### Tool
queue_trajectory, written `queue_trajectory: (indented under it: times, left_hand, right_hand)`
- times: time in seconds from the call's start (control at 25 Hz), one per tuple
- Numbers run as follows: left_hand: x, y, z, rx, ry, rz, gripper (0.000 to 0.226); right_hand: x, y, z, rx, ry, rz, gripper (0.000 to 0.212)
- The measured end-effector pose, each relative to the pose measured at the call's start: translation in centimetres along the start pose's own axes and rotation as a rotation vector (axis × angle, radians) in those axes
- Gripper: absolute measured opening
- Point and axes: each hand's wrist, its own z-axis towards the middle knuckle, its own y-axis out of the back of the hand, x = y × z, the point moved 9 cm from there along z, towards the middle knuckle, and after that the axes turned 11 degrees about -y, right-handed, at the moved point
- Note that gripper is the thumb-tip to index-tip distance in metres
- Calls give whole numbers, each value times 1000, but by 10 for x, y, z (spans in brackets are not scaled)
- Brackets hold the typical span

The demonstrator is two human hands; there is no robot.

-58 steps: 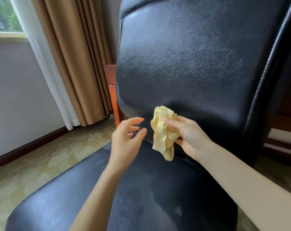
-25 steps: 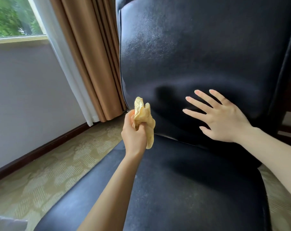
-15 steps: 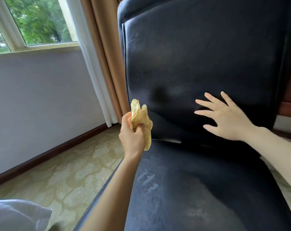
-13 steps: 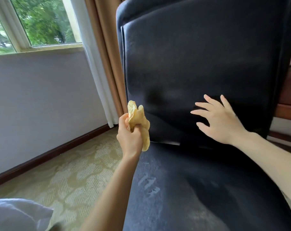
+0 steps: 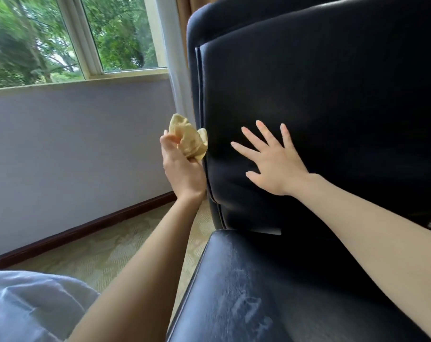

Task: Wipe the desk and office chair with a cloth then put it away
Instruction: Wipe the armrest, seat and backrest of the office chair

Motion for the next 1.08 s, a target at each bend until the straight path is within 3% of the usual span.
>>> queue_trajectory:
  times: [0.28, 0.48, 0.72, 0.96, 1.08]
  left_hand:
    - [1, -48, 16, 213, -272, 41, 61]
    - [26, -65, -20, 151, -298, -27, 67]
    - [58, -96, -90, 20, -93, -99, 68]
    - [53, -148, -156, 104, 157, -318, 74]
    - [36, -139, -135, -96, 271, -381, 70]
  right_hand:
    - [-8, -27, 7, -55, 64, -55, 79]
    - [-12, -31, 11, -81, 83, -5, 85]
    - [-22, -35, 11, -78, 72, -14, 71]
    - [-37, -30, 5, -41, 90, 65, 66]
    - [-44, -20, -6, -47, 230, 24, 57]
